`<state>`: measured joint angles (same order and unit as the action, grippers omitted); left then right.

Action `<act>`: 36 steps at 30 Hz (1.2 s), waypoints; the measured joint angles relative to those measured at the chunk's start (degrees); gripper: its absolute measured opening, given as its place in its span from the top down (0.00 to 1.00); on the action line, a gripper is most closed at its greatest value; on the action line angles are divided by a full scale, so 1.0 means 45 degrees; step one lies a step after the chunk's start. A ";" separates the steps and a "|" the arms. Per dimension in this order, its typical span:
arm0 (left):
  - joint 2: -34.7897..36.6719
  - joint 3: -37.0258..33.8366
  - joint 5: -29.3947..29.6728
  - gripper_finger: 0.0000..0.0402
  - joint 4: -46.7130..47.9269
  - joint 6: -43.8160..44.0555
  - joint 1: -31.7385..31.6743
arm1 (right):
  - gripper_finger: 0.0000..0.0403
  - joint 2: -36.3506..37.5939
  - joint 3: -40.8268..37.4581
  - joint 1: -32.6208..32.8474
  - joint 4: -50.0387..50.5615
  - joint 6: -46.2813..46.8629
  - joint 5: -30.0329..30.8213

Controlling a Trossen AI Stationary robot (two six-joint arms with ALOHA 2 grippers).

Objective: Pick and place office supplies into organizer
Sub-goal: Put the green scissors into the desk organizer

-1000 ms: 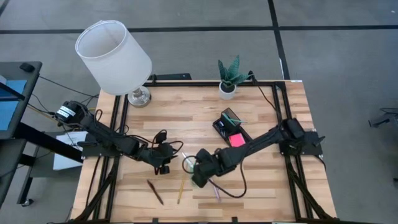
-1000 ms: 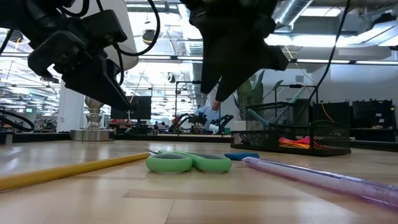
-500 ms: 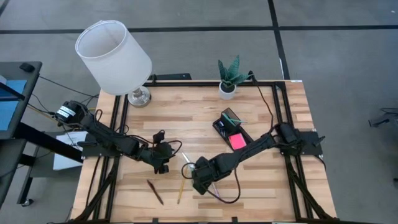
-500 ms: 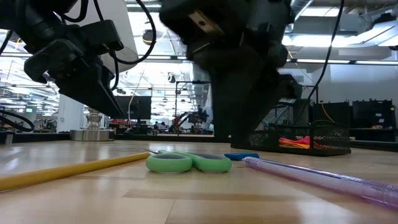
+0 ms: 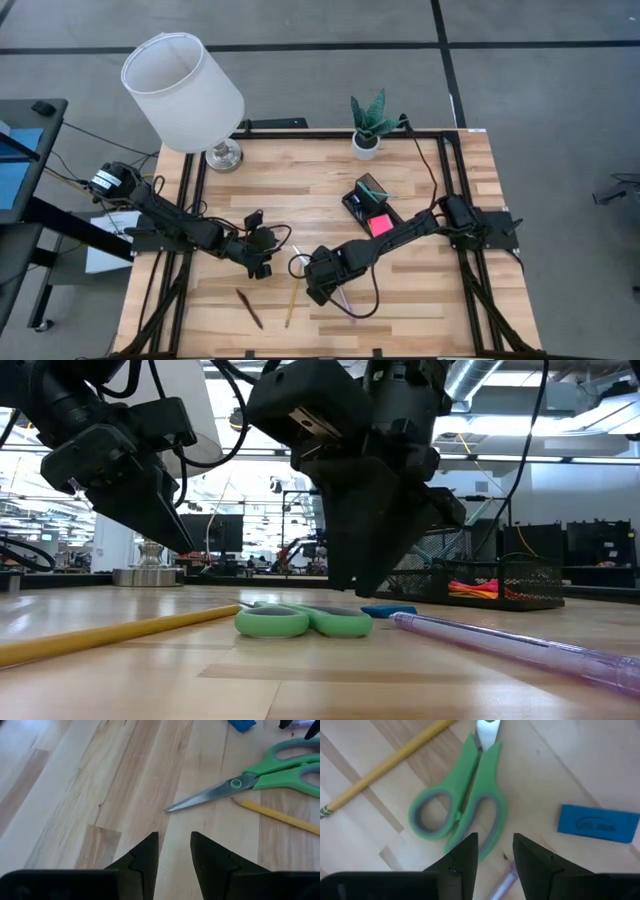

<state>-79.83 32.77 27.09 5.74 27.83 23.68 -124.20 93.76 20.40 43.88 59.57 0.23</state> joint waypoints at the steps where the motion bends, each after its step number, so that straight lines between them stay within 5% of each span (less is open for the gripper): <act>1: 0.0000 0.0000 0.0000 0.73 0.0000 0.0000 0.0000 | 0.71 0.0000 -0.0036 0.0003 -0.0097 0.0000 0.0011; 14: -0.0005 0.0000 0.0044 0.73 -0.0015 -0.0046 0.0000 | 0.72 -0.1020 0.0024 -0.0331 0.0228 -0.0044 -0.0802; 24: -0.0005 0.0000 0.0311 0.73 -0.0015 -0.0121 0.0000 | 0.86 -0.1073 0.0126 -0.1181 0.0469 -0.0732 -0.1194; 29: -0.0005 0.0000 0.0493 0.73 -0.0012 -0.0131 0.0000 | 0.96 -0.1073 0.0131 -0.1485 0.0486 -0.1990 -0.1177; 36: -0.0005 0.0000 0.0498 0.73 -0.0054 -0.1873 0.0000 | 0.95 -0.1114 0.0651 -0.1333 0.0997 -0.3985 -0.0721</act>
<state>-79.85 32.77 29.33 5.50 19.41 23.68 -129.22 96.68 14.40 48.36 41.64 -3.01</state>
